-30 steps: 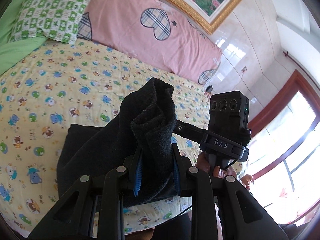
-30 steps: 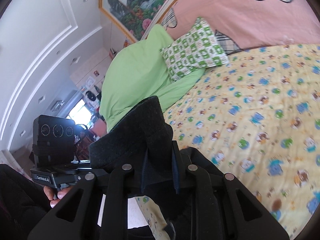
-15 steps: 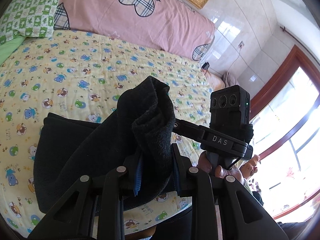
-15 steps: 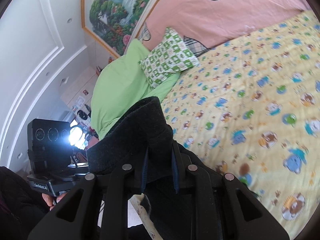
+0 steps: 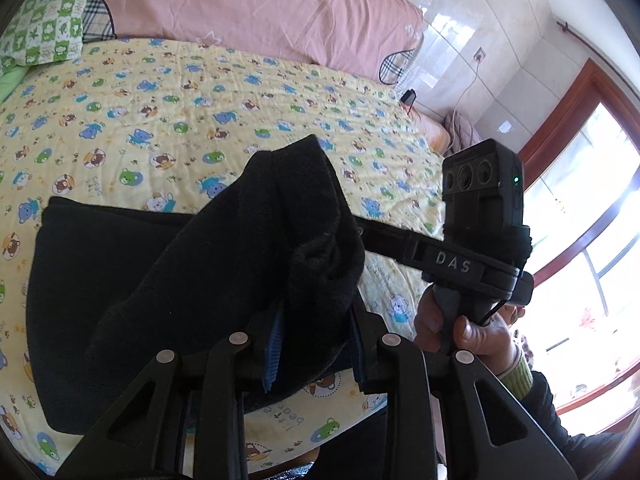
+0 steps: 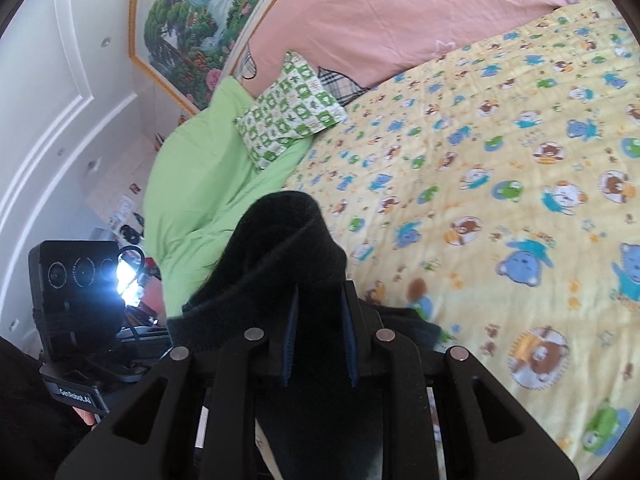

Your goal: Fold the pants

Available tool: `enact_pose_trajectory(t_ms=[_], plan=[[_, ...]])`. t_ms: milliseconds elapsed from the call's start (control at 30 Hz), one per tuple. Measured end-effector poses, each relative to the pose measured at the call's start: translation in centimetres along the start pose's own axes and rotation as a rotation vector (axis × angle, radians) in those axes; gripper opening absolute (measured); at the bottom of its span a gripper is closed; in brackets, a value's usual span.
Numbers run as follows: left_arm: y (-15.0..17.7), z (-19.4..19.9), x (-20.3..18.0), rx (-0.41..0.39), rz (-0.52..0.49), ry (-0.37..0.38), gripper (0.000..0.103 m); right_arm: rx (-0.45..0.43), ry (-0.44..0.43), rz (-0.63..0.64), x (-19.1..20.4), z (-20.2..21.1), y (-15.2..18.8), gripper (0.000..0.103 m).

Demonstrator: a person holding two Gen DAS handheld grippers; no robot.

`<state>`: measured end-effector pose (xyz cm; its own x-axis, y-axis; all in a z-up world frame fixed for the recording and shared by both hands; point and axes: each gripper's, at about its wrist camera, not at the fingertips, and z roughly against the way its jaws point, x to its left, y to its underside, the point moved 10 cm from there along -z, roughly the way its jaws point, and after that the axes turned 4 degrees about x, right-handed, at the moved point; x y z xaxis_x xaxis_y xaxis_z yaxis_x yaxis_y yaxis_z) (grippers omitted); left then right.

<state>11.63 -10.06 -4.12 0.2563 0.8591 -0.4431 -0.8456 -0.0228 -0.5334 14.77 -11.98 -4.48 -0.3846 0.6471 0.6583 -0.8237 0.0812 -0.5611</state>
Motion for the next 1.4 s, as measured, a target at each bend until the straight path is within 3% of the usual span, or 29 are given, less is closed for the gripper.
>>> enact_pose_trajectory(t_ms=[133, 333, 367, 433, 533, 833, 1200, 1400], plan=[[0.4, -0.4, -0.2, 0.013, -0.007, 0.021, 0.034, -0.017, 0.048, -0.015, -1.0, 1.3, 0.1, 0.022], [0.8, 0.3, -0.7, 0.026, -0.003, 0.081, 0.05, -0.053, 0.099, -0.058, -1.7, 3.1, 0.3, 0.024], [0.9, 0.5, -0.8, 0.025, -0.006, 0.083, 0.051, -0.06, 0.113, -0.066, -1.8, 3.4, 0.3, 0.027], [1.0, 1.1, -0.9, 0.022, -0.012, 0.088, 0.054, -0.078, 0.147, -0.076, -1.9, 4.0, 0.2, 0.051], [1.0, 2.1, -0.8, 0.009, -0.011, 0.096, 0.059, -0.109, 0.186, -0.076, -1.4, 5.0, 0.0, 0.072], [0.5, 6.0, 2.5, -0.07, 0.05, 0.049, 0.066, -0.131, 0.254, -0.023, 2.2, 5.0, -0.9, 0.086], [0.7, 8.9, 9.4, -0.129, 0.181, -0.024, 0.069, -0.08, 0.354, 0.1, 6.8, 2.0, -0.9, 0.087], [1.0, 9.6, 12.0, -0.137, 0.228, -0.064, 0.072, -0.084, 0.481, 0.134, 7.3, 1.4, -0.8, 0.087]])
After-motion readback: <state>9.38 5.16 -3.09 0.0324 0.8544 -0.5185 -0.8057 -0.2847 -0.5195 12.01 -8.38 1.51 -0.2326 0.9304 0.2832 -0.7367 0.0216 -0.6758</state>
